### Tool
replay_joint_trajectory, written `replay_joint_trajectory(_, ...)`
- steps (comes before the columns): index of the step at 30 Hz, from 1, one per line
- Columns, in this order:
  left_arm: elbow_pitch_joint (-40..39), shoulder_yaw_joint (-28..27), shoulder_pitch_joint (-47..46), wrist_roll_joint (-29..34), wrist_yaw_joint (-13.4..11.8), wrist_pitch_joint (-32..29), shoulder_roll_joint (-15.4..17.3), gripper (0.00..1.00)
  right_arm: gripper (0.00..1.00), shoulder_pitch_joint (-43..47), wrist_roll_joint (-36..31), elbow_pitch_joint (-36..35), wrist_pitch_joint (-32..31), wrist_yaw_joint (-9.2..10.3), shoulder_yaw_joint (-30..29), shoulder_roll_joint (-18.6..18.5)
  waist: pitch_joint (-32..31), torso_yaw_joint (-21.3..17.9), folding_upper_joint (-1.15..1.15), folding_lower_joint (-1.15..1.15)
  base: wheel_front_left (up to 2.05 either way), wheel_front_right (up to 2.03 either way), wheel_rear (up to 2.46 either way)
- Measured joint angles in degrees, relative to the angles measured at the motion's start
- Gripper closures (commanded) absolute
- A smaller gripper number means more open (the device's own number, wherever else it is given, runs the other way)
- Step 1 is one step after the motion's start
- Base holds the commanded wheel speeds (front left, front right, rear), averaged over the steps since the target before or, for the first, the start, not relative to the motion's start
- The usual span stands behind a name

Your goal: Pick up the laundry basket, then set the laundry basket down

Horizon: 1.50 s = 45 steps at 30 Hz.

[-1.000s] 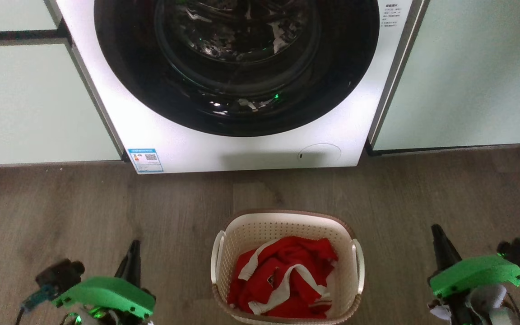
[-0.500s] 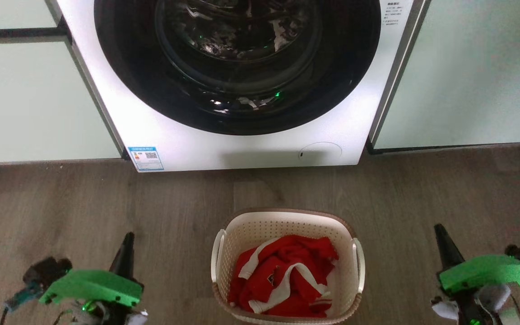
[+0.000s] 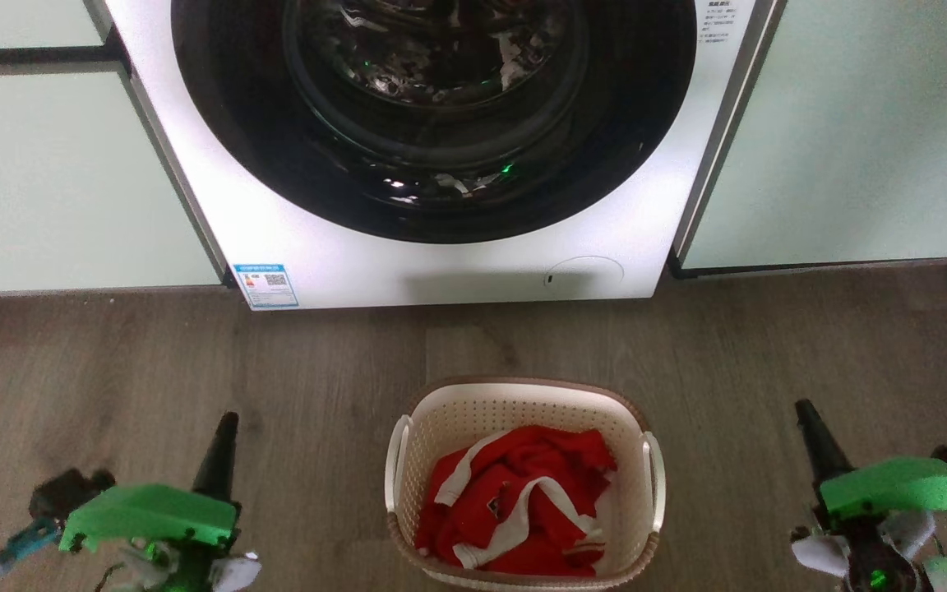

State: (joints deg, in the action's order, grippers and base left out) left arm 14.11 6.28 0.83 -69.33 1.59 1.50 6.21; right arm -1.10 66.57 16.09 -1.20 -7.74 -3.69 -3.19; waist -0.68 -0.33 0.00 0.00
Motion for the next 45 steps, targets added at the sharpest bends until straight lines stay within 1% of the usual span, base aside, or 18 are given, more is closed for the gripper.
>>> replay_joint_trajectory(13,0.5,-3.3,-1.2,-7.6,1.8,-2.0,-1.0,1.0,1.0,-0.8,8.1,0.0,-1.3,0.11,-1.3,0.2,0.3,0.1,0.0,0.0,0.0,0.0,0.0)
replay_joint_trajectory(18,0.8,-3.8,-1.4,-10.1,2.3,-2.9,-1.2,1.0,1.0,-1.1,10.6,0.0,-1.8,0.12,-1.7,0.4,0.4,0.1,0.0,0.0,0.0,0.0,0.0)
replay_joint_trajectory(21,1.0,-5.1,-2.1,-12.3,2.9,-3.5,-1.3,1.0,1.0,-1.1,13.1,0.0,-2.5,0.12,-2.0,0.5,0.5,0.2,0.0,0.0,0.0,0.0,0.0)
replay_joint_trajectory(36,1.5,-8.3,-3.3,-21.0,4.6,-6.0,-2.6,1.0,1.0,-1.4,22.3,0.0,-4.3,0.14,-3.5,0.6,0.8,0.3,0.0,0.0,0.0,0.0,0.0)
replay_joint_trajectory(40,1.5,-9.1,-3.7,-23.4,5.5,-6.6,-2.7,1.0,1.0,-2.2,24.7,0.0,-4.8,0.15,-3.8,0.7,0.9,0.3,0.0,0.0,0.0,0.0,0.0)
replay_joint_trajectory(45,1.6,-9.1,-3.7,-23.8,5.5,-6.6,-2.8,1.0,1.0,-2.4,25.2,0.0,-4.9,0.15,-3.8,0.7,0.9,0.3,0.0,0.0,0.0,0.0,0.0)
